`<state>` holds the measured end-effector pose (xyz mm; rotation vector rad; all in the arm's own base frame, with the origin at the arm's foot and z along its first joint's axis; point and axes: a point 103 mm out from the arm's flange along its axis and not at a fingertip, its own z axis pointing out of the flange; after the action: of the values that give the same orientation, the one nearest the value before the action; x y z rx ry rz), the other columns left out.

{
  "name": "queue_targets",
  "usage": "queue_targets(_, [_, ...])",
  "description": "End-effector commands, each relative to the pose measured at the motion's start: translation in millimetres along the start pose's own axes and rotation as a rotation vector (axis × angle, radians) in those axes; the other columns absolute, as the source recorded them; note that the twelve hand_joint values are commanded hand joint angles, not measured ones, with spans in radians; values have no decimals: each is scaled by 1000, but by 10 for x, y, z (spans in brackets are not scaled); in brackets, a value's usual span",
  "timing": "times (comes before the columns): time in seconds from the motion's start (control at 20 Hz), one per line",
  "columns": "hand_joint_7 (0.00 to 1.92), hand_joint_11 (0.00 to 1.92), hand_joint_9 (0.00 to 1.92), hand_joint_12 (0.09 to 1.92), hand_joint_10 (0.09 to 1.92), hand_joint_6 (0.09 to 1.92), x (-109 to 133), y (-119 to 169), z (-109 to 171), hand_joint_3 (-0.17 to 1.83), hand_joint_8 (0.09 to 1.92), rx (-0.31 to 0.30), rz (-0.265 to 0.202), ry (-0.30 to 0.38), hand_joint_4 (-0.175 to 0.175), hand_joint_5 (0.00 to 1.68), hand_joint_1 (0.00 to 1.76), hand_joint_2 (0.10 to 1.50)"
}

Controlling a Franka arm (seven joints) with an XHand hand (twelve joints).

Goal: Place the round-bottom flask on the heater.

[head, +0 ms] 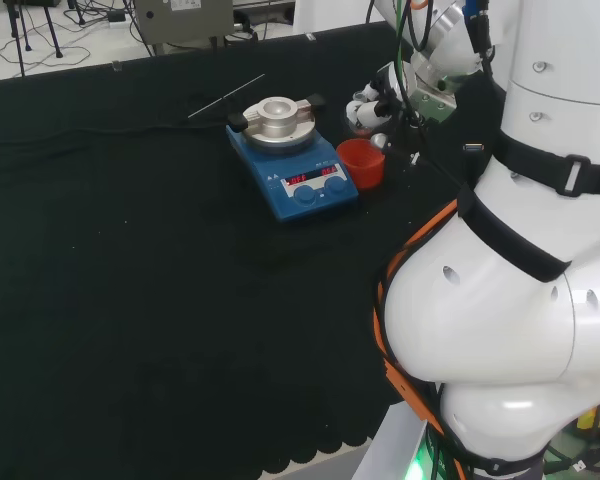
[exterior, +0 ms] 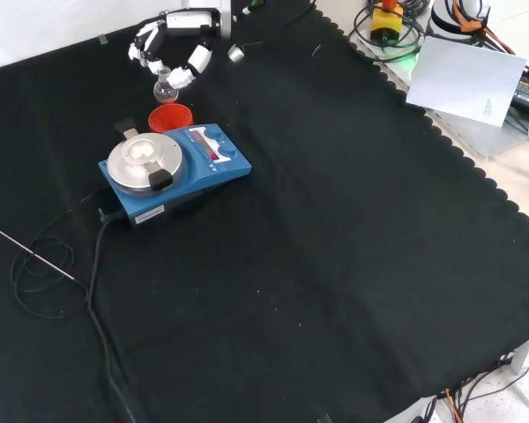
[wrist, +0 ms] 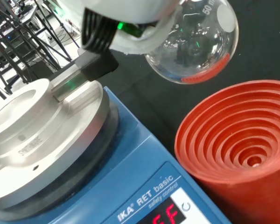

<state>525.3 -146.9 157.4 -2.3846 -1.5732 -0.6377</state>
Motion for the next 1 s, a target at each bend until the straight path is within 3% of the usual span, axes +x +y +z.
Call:
queue_targets(0.05, [406, 294, 654, 1359, 658, 1097, 100, -41, -75, 817, 696, 10, -5, -4, -51, 1070, 1127, 682])
queue_targets(0.4, [407, 294, 654, 1359, 658, 1099, 338, 45, -117, 821, 697, 32, -23, 12, -54, 1070, 1128, 681])
queue_targets(1.0, [410, 294, 654, 1359, 659, 1102, 1027, 382, -34, 829, 697, 56, -94, 38, -61, 1071, 1130, 676])
